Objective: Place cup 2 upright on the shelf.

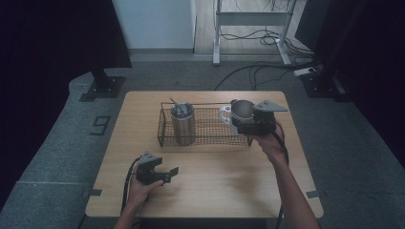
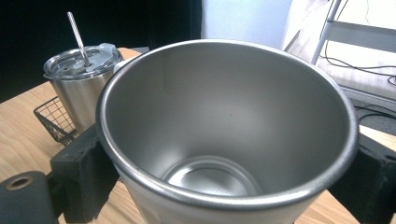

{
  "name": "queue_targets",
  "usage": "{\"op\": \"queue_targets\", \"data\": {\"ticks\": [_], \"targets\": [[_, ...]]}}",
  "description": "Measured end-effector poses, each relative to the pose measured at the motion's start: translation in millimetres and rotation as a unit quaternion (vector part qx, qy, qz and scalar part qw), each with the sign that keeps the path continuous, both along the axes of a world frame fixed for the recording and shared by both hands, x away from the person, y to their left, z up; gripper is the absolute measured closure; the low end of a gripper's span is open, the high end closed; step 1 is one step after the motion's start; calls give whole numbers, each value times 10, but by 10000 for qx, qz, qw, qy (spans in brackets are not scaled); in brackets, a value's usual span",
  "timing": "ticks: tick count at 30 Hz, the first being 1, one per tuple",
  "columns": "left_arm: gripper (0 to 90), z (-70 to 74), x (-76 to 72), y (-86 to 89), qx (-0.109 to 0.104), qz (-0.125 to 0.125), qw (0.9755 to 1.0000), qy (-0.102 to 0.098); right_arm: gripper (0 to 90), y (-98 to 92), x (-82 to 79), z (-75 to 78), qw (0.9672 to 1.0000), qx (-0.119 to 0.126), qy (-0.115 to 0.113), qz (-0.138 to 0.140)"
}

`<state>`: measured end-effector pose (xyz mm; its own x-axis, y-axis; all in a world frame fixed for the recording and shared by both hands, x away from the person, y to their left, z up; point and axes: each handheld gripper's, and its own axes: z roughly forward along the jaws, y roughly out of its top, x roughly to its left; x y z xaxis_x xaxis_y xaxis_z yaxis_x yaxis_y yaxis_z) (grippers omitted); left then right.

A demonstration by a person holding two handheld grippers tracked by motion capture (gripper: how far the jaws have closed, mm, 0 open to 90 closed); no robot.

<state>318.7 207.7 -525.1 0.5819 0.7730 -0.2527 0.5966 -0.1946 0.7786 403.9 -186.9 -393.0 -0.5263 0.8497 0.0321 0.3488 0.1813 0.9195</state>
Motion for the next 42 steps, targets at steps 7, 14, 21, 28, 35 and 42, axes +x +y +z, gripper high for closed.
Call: {"op": "queue_targets", "data": {"ticks": [7,14,21,28,35,42], "targets": [[99,-3,-1,-5,22,-14,10000,-1,75,13,56,1,10000,0,16,-23],[99,-2,-3,-7,35,-17,10000,-11,75,32,115,-10,10000,-22,40,-35],[99,-3,-4,-10,49,-22,10000,-21,75,43,172,-7,10000,-24,52,-66],[99,-7,-5,-18,63,-33,10000,-16,75,48,235,-45,9999,-5,100,-87],[99,-7,-6,-20,62,-33,10000,-16,75,44,304,-81,9998,13,164,-132],[99,-15,-6,-31,68,-47,10000,-2,75,66,363,-101,9997,-32,195,-133]]}}
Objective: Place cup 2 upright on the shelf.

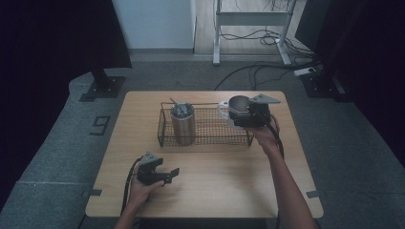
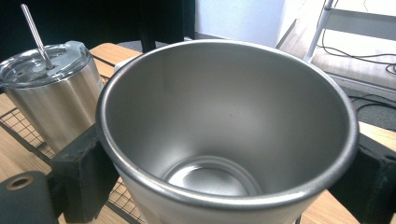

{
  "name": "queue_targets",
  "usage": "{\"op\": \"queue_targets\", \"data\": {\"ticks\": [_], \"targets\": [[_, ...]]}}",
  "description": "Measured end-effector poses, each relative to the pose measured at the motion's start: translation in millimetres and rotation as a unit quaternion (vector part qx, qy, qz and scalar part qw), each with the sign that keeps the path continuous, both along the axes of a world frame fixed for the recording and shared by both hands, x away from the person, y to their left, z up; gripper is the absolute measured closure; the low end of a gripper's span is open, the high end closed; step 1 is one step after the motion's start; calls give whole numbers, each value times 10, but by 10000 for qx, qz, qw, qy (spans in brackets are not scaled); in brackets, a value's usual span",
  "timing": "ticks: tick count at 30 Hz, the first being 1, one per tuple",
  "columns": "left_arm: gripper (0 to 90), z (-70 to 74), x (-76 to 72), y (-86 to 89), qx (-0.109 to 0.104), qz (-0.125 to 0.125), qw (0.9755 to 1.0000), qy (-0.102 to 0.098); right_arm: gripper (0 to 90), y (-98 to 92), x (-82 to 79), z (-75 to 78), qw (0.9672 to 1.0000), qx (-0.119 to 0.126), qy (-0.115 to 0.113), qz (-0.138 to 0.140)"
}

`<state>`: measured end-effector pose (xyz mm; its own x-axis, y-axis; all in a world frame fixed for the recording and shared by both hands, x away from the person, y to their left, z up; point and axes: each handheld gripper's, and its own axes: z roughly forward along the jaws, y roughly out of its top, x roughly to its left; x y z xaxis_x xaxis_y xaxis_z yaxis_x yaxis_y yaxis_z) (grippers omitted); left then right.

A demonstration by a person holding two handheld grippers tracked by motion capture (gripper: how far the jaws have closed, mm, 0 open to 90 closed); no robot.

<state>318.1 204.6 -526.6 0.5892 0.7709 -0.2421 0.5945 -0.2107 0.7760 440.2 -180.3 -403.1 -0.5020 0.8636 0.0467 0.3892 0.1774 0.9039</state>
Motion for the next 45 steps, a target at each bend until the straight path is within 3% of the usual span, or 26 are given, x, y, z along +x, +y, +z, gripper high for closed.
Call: {"op": "queue_targets", "data": {"ticks": [21,33,45], "targets": [[99,-16,16,21,-12,9,10000,33,74,106,255,-250,9998,-47,183,32],[99,-24,22,18,-11,-3,10000,45,75,115,328,-381,9996,-24,268,0],[100,-25,23,14,-19,-5,10000,43,74,139,356,-464,9993,-159,342,-3]]}}
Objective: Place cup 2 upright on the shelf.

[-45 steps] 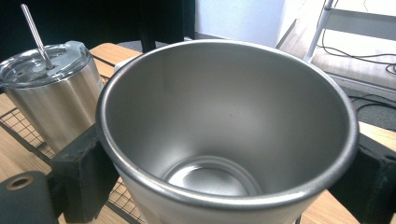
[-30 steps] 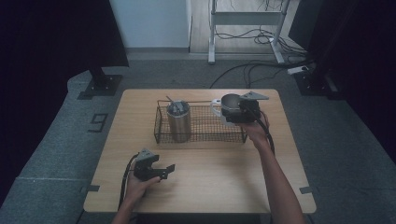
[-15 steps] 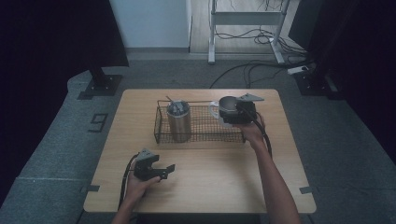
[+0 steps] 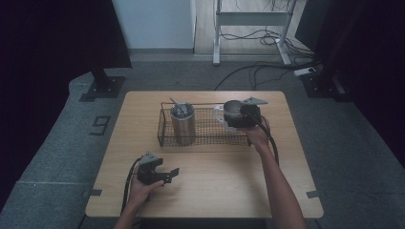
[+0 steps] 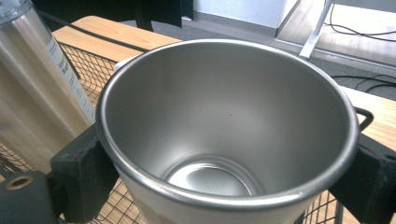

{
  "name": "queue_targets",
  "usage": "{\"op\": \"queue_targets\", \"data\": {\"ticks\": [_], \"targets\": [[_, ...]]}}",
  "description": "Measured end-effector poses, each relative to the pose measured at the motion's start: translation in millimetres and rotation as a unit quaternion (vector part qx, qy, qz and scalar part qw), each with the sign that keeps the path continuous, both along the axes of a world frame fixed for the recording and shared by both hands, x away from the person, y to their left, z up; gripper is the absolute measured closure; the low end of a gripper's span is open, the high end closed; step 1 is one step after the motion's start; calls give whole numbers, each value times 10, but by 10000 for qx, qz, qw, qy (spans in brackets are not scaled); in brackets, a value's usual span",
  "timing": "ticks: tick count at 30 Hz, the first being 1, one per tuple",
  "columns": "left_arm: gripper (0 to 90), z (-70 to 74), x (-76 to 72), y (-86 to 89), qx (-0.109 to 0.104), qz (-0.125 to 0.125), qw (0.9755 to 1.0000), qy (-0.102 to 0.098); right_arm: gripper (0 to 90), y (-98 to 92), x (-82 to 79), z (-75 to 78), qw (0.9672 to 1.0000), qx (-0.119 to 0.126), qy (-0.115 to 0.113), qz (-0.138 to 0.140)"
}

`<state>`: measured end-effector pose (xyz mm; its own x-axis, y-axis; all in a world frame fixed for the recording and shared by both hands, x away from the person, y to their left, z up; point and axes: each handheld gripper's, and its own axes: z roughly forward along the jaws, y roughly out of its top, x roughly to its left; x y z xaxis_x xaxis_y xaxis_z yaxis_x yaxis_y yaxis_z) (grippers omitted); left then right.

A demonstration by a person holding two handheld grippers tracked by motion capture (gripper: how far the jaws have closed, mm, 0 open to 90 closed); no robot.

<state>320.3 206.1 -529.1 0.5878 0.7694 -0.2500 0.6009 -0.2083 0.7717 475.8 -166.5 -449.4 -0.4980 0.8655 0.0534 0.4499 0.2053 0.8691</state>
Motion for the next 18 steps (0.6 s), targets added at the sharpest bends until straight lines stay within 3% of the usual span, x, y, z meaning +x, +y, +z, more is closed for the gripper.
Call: {"op": "queue_targets", "data": {"ticks": [18], "targets": [[100,-9,5,-9,20,-16,10000,10,74,33,24,-218,9996,-166,206,38]]}}
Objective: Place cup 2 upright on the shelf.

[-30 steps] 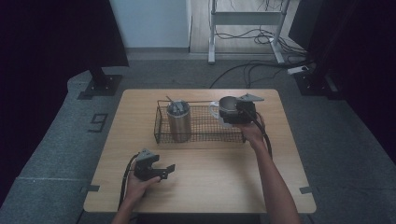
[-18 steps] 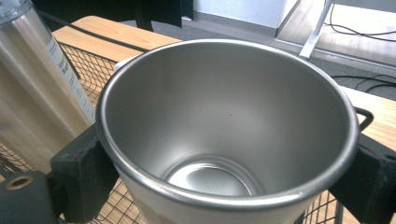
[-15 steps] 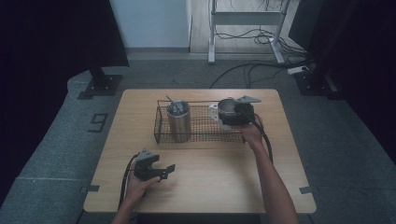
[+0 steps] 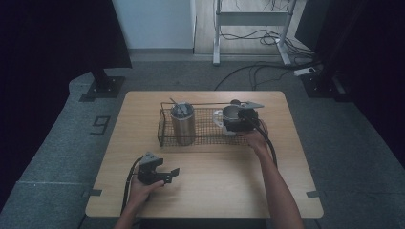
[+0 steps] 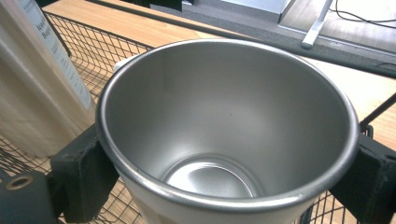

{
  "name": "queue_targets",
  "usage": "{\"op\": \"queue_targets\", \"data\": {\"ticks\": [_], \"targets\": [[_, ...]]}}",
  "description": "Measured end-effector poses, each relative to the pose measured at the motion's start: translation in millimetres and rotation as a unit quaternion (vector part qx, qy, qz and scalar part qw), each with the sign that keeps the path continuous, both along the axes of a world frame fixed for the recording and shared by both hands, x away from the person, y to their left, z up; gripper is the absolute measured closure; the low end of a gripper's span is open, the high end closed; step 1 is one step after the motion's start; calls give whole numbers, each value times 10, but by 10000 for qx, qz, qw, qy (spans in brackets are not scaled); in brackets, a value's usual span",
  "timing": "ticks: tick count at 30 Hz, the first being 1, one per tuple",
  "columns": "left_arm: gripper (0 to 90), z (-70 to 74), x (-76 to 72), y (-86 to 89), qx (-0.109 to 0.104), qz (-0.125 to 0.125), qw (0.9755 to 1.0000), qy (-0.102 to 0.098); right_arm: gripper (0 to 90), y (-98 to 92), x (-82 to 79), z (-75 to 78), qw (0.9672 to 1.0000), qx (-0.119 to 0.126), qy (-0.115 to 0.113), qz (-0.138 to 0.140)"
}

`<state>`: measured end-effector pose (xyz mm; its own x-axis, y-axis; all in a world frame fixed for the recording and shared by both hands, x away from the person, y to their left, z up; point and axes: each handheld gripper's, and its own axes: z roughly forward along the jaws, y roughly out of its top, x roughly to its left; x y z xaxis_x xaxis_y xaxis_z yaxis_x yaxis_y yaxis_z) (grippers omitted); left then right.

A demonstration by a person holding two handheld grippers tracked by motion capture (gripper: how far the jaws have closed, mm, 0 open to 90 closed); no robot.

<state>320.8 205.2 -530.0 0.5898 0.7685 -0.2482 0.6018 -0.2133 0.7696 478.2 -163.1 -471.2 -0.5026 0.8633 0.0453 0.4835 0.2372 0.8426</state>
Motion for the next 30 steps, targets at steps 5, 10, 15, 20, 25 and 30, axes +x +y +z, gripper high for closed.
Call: {"op": "queue_targets", "data": {"ticks": [5,10,15,20,25,30], "targets": [[100,-7,2,-12,7,-14,10000,10,74,-15,6,-12,10000,9,19,8],[100,-7,1,-18,5,-25,10000,18,74,16,6,-43,9999,-118,78,37],[100,-4,2,-14,5,-23,10000,15,73,31,12,-74,9997,-200,143,40],[100,-5,2,-19,9,-35,10000,15,73,46,17,-106,9993,-320,192,36],[100,-4,1,-21,10,-40,10000,18,73,53,17,-112,9989,-407,220,12],[100,-5,1,-24,14,-45,10000,20,73,54,22,-129,9984,-489,278,-26]]}}
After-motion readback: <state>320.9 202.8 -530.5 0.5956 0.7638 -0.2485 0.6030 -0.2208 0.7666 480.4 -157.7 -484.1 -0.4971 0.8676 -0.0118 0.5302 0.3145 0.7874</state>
